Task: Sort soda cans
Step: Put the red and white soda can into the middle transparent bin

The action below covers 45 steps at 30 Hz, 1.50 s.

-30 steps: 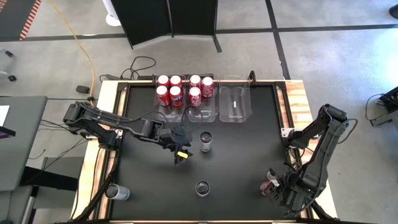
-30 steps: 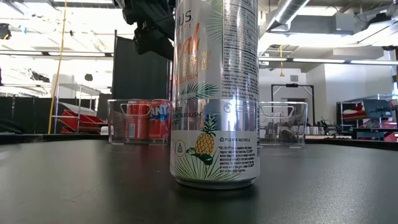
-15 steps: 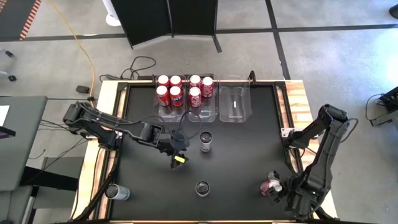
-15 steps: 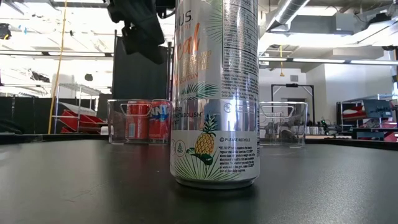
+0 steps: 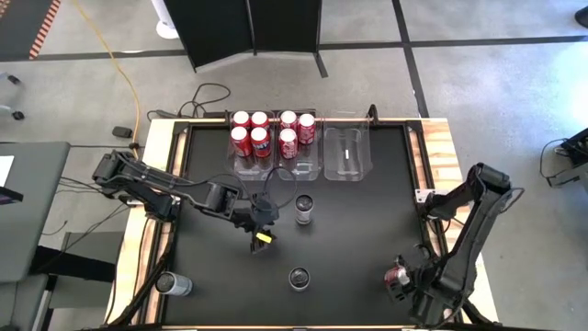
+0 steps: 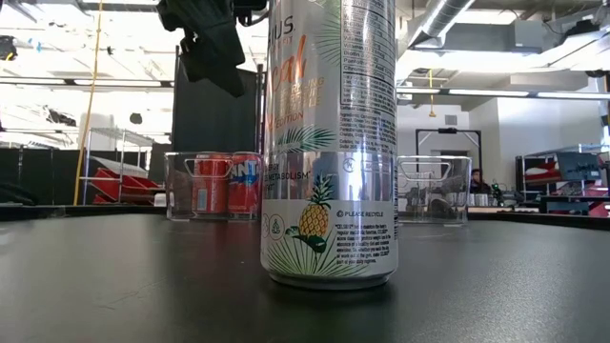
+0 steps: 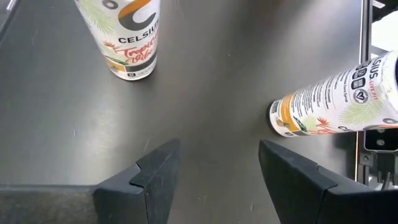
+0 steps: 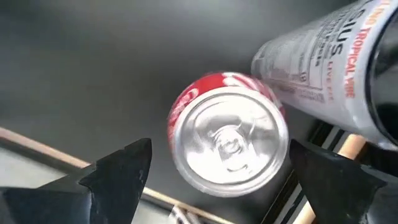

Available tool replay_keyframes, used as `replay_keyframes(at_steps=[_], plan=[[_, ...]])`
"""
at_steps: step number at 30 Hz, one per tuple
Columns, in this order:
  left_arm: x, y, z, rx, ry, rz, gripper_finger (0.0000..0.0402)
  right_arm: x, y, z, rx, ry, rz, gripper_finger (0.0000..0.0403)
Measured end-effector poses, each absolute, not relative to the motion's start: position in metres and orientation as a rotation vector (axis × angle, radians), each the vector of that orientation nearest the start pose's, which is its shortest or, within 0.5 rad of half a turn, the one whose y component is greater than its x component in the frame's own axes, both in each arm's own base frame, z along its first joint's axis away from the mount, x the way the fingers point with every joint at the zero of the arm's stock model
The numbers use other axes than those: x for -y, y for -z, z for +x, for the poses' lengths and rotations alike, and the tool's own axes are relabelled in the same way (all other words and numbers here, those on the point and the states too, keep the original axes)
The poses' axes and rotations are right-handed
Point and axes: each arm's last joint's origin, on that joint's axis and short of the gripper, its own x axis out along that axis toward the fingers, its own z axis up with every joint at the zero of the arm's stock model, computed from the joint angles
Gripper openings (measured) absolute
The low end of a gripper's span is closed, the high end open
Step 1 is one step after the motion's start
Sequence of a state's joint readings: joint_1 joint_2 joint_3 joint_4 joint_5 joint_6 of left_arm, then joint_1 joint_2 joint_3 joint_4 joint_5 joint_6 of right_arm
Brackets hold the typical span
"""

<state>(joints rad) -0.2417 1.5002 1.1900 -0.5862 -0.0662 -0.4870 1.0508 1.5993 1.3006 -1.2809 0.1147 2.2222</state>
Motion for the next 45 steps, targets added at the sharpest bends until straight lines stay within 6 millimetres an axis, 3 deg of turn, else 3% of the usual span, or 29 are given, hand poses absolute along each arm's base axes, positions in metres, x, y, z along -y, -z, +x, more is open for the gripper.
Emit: replay_keyframes(at_steps=[8,15,21,28,34,41,45], plan=[[0.072,-0.274,0.305,-0.901,-0.057,-0.315,0.0213,-0.247,-0.224,0.153,-1.249,1.052,0.767,0.0392],[0.074,-0.274,0.305,-0.902,-0.056,-0.322,0.0213,-0.249,-0.214,0.164,-1.277,1.039,0.761,0.0312],[0.074,-0.274,0.304,-0.902,-0.062,-0.337,0.0213,-0.242,-0.225,0.171,-1.289,0.959,0.756,0.0309],[0.079,-0.285,0.297,-0.861,-0.045,-0.328,0.0213,-0.232,-0.272,0.198,-1.172,0.849,0.77,0.0309],[0.069,-0.308,0.282,-0.749,-0.127,-0.272,0.0213,-0.188,-0.312,0.243,-1.07,0.788,0.624,0.0309],[0.04,-0.334,0.264,-0.642,-0.227,-0.325,0.0213,-0.105,-0.341,0.295,-1.033,0.718,0.354,0.0309],[0.028,-0.343,0.244,-0.635,-0.32,-0.4,0.0213,-0.063,-0.357,0.318,-0.958,0.663,0.162,0.0309]])
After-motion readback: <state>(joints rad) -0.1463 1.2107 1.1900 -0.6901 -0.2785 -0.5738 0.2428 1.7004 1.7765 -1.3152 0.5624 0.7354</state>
